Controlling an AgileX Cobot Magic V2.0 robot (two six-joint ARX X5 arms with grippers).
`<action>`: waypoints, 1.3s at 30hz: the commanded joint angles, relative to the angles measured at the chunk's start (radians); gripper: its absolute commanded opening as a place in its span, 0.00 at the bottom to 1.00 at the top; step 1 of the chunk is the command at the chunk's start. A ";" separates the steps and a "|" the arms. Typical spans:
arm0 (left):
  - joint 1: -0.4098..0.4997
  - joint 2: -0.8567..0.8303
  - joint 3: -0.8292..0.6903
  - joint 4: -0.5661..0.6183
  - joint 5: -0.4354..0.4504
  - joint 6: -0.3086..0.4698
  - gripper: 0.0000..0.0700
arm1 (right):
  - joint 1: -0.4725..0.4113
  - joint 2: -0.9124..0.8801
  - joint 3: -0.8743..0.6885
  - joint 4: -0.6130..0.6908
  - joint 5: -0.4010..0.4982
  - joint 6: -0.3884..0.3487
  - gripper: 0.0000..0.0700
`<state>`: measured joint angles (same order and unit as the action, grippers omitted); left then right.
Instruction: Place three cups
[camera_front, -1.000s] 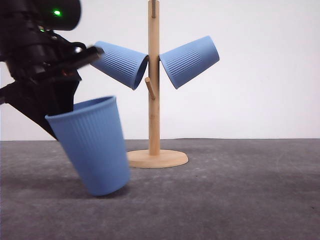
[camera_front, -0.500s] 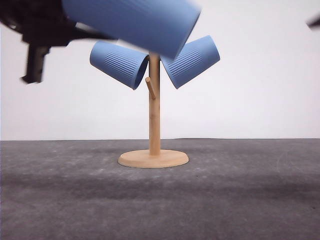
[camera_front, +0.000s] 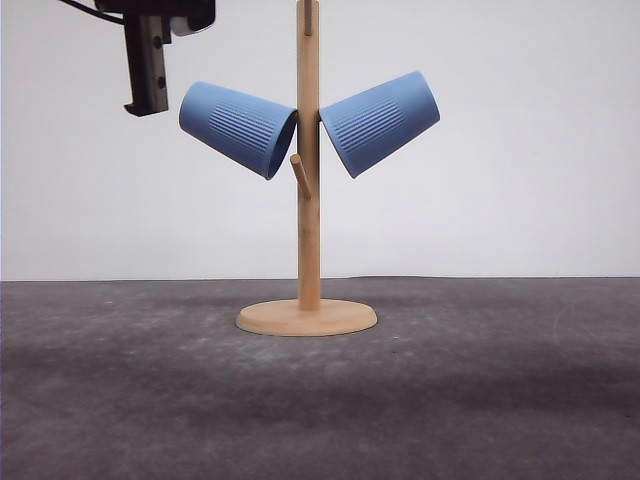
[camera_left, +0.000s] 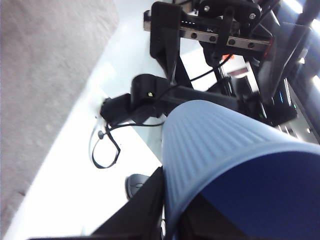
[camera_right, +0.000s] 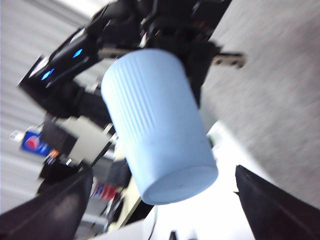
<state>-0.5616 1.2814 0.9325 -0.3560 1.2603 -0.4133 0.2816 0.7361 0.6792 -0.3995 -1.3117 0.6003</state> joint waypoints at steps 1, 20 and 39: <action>-0.024 0.006 0.007 0.016 0.019 -0.003 0.01 | 0.026 0.009 0.006 0.011 -0.009 -0.023 0.83; -0.088 0.027 0.007 0.281 -0.049 -0.150 0.01 | 0.226 0.073 0.006 0.130 0.081 -0.056 0.83; -0.060 0.074 0.007 0.281 -0.050 -0.148 0.01 | 0.227 0.210 0.006 0.198 0.021 -0.083 0.71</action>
<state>-0.6166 1.3441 0.9298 -0.0849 1.2007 -0.5552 0.5030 0.9394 0.6792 -0.2108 -1.2835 0.5345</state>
